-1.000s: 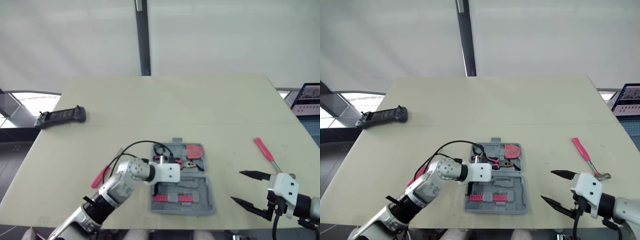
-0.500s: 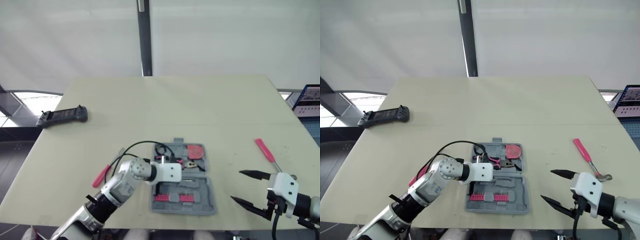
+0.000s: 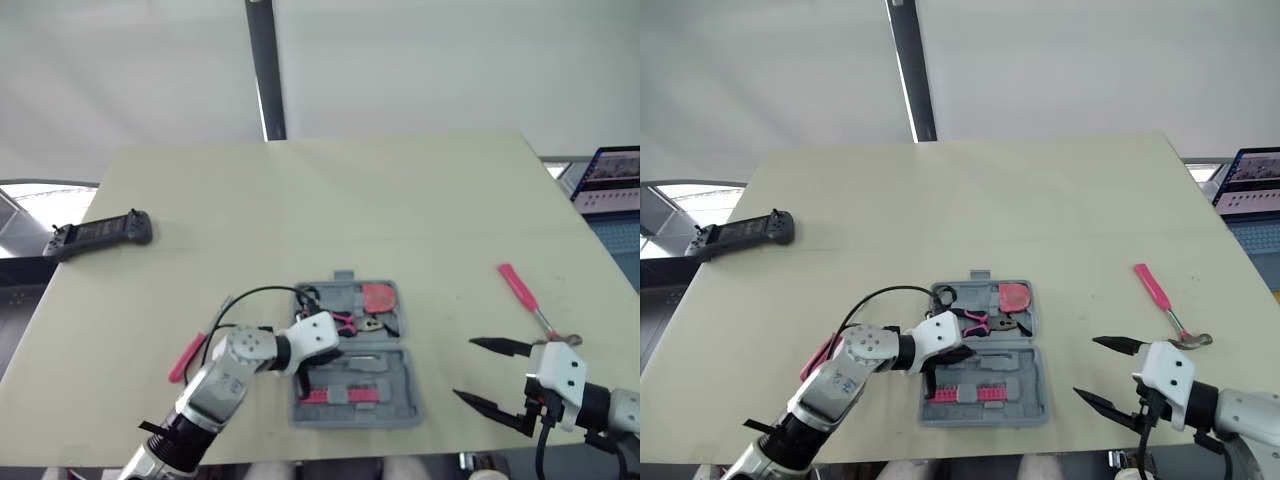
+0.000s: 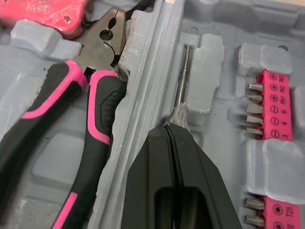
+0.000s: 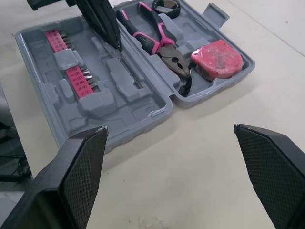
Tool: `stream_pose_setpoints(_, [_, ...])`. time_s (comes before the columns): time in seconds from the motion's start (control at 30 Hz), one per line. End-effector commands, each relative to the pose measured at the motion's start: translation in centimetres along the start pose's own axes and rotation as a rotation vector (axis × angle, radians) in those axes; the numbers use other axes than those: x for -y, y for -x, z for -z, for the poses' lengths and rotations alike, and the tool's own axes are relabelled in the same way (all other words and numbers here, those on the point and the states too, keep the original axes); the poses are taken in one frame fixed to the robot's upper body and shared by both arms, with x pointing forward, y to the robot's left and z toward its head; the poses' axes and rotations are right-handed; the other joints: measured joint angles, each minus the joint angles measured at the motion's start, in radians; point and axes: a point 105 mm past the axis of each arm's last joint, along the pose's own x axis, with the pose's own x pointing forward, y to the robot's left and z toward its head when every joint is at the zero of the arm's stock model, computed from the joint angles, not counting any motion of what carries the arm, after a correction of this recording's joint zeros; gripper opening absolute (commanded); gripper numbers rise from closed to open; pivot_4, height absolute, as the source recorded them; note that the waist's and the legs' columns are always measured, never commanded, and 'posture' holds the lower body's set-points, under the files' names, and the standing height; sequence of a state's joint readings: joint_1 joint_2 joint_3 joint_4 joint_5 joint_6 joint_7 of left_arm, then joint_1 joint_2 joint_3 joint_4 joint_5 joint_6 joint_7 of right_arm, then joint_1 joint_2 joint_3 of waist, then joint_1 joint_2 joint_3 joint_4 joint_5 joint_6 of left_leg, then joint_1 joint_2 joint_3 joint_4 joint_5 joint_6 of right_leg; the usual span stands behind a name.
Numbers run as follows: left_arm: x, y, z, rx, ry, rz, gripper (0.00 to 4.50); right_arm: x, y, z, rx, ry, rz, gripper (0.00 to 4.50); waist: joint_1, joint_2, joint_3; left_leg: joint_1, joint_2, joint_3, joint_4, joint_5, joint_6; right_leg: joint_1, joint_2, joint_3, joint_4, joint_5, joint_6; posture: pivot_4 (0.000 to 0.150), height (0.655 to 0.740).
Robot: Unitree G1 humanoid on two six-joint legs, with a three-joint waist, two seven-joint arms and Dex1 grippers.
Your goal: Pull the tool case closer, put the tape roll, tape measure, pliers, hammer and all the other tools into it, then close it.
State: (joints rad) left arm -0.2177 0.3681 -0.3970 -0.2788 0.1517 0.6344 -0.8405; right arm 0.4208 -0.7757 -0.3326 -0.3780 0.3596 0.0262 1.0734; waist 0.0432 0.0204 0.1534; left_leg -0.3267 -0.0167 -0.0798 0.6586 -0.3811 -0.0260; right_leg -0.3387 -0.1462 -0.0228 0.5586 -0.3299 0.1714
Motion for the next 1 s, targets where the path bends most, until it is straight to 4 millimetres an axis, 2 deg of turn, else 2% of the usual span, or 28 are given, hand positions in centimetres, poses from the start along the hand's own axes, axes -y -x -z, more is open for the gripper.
stream_pose_setpoints(0.03, [-0.2,1.5,0.9,-0.019,0.093,-0.036,0.02,0.2,-0.4,-0.2,0.019,0.008,0.013,4.50,-0.005,0.003,0.005,-0.005,0.001,0.002,0.001,0.001,-0.001,-0.005,0.001,-0.001,0.001,0.000,0.000,0.150,0.7400])
stream_pose_setpoints(0.17, [-0.5,2.9,-1.4,0.076,0.120,-0.065,0.02,0.2,-0.6,0.0,0.024,0.008,0.010,4.50,-0.005,-0.003,0.014,-0.014,0.001,0.006,0.001,0.004,-0.003,-0.017,0.001,-0.005,0.009,0.000,0.001,0.150,0.7400])
stream_pose_setpoints(0.27, [-0.8,4.3,-3.2,0.168,0.141,-0.099,0.02,0.3,-0.7,0.0,0.028,0.009,0.008,4.50,-0.004,-0.006,0.021,-0.017,0.001,0.006,0.004,0.004,-0.002,-0.019,0.001,-0.006,0.010,0.001,0.001,0.150,0.7400])
stream_pose_setpoints(0.37, [-0.6,6.5,-5.0,0.312,0.172,-0.102,0.02,0.3,-0.9,0.0,0.034,0.009,0.000,4.50,-0.003,-0.007,0.023,-0.018,0.001,0.006,0.006,0.005,-0.003,-0.019,0.001,-0.006,0.010,0.002,0.002,0.150,0.7400])
stream_pose_setpoints(0.47, [-1.1,9.4,-5.5,0.440,0.123,-0.202,0.02,0.3,-1.1,0.0,0.038,0.007,-0.009,4.50,-0.008,-0.007,0.023,-0.018,0.001,0.006,0.006,0.005,-0.003,-0.019,0.001,-0.006,0.011,0.002,0.002,0.150,0.7400])
stream_pose_setpoints(0.57, [-0.9,11.4,-4.1,0.486,0.146,-0.223,0.02,0.2,-1.2,-0.2,0.050,-0.003,-0.018,4.50,-0.014,-0.007,0.024,-0.017,0.002,0.006,0.005,0.006,-0.004,-0.019,0.001,-0.006,0.011,0.002,0.002,0.150,0.7400])
stream_pose_setpoints(0.7, [-0.3,13.9,-0.2,0.416,0.168,-0.305,0.02,0.3,-1.3,-0.3,0.064,-0.019,-0.020,4.50,-0.019,-0.007,0.025,-0.017,0.002,0.006,0.006,0.006,-0.005,-0.019,0.001,-0.005,0.012,0.002,0.002,0.150,0.7400])
stream_pose_setpoints(0.8, [0.5,14.7,1.6,0.377,0.185,-0.343,0.02,0.1,-1.3,-0.2,0.064,-0.027,-0.026,4.50,-0.018,-0.007,0.025,-0.017,0.002,0.007,0.005,0.006,-0.004,-0.019,0.001,-0.005,0.011,0.002,0.001,0.150,0.7400])
stream_pose_setpoints(0.9, [1.9,16.1,4.3,0.342,0.268,-0.412,0.91,-0.1,-1.4,-0.1,0.066,-0.041,-0.026,4.50,-0.016,-0.009,0.026,-0.017,0.002,0.007,0.005,0.005,-0.004,-0.019,0.000,-0.005,0.010,0.002,0.001,0.150,0.7400])
stream_pose_setpoints(1.0, [3.1,17.1,5.8,0.309,0.301,-0.463,2.35,-0.3,-1.2,0.1,0.062,-0.055,-0.023,4.50,-0.015,-0.009,0.026,-0.017,0.001,0.007,0.005,0.005,-0.003,-0.019,0.000,-0.005,0.010,0.002,0.000,0.150,0.7400])
